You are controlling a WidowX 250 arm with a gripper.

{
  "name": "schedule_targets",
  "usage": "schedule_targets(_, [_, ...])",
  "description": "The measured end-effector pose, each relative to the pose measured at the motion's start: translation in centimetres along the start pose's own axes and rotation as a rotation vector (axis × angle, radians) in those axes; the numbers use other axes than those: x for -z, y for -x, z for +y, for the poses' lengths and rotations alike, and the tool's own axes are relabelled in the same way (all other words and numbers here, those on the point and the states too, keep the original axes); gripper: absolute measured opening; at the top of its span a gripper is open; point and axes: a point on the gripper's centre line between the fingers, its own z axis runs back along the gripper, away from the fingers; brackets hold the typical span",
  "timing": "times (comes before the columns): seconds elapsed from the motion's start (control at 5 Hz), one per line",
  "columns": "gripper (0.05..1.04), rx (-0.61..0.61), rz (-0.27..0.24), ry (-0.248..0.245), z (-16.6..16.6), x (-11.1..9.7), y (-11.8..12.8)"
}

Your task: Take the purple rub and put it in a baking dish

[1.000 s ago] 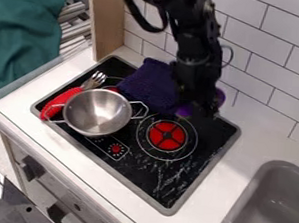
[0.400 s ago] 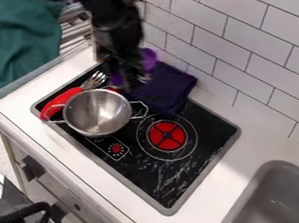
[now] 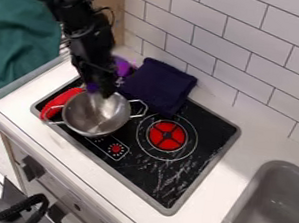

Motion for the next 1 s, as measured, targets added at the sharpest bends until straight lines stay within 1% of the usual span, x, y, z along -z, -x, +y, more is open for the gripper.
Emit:
schedule_targets(0.2, [0.509, 0.007, 0.031, -0.015, 0.2, 0.0, 0.5])
schedule_targets(0.4, [0.509, 0.026, 0.097, -0.027, 0.1, 0.1, 1.4])
schedule_targets(0.6, [0.509, 0.041, 0.143, -0.044, 0.1, 0.1, 2.1])
schedule_targets(0.8, [0.509, 0.045, 0.145, -0.035, -0.1, 0.2, 2.1])
schedule_targets(1.0, [0.565, 0.079, 0.146, -0.020, -0.6, 0.2, 1.9])
